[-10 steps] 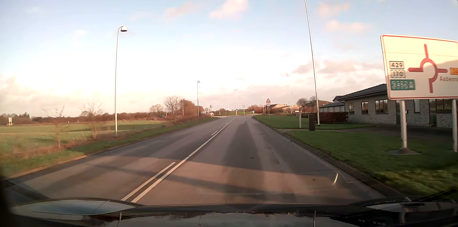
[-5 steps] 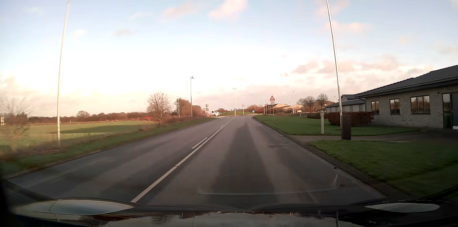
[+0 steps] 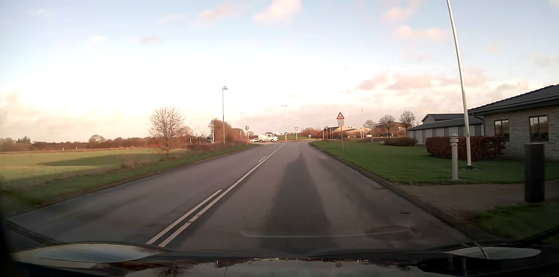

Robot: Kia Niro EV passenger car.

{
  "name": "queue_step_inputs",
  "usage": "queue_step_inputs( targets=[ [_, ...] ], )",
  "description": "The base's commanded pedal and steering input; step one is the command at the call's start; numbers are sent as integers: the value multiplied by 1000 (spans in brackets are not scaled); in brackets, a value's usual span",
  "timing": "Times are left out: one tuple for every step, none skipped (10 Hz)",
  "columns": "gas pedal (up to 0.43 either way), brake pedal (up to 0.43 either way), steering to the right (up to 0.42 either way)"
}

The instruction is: Follow the waypoints while adhering to traffic rules and regulations

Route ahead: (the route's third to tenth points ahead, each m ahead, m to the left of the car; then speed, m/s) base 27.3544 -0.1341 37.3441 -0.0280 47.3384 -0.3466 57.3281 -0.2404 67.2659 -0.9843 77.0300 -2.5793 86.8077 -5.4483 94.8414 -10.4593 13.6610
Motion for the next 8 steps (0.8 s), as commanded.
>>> queue_step_inputs(
  targets=[
    [169, 0, 0],
    [169, 0, 0],
    [138, 0, 0],
    [130, 0, 0],
    [118, 0, -1],
    [118, 0, -2],
    [118, 0, -2],
    [110, 0, -2]
  ],
)
